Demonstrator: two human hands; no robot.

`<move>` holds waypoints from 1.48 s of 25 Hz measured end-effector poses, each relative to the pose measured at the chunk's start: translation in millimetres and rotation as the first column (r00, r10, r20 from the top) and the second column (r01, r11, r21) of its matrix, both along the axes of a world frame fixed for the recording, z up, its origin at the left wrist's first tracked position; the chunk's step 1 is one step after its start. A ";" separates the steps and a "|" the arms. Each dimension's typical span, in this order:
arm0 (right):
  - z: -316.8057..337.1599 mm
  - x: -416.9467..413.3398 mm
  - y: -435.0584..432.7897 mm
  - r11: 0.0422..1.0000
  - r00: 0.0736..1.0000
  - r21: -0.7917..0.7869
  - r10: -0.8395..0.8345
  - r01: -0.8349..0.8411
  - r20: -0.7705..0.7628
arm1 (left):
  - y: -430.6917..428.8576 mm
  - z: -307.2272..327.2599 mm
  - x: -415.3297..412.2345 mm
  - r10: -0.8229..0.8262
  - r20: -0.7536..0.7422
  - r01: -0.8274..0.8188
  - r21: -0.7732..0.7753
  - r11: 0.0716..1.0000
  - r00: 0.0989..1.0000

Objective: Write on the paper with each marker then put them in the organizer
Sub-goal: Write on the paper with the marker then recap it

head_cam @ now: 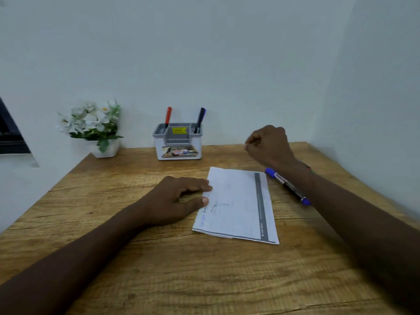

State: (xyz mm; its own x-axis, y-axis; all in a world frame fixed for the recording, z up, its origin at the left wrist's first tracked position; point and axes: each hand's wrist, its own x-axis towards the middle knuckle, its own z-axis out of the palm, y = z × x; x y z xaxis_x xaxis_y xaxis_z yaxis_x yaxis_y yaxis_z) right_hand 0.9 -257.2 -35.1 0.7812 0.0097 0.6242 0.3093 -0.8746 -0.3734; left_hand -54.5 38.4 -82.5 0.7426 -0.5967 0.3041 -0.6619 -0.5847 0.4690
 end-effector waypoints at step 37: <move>13.1 -68.7 91.2 0.751 0.597 0.520 0.649 -0.407 -0.471 | -9.9 22.8 -16.9 -0.108 -0.111 0.070 -0.309 0.949 0.988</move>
State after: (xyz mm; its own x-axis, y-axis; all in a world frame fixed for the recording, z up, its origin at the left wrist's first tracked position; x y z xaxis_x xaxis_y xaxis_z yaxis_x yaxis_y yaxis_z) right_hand -67.8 -166.0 -22.1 0.8941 0.4402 0.0826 0.2827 -0.4116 -0.8664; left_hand -71.4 28.5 -59.8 0.7342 -0.5562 0.3894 -0.6297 -0.3435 0.6968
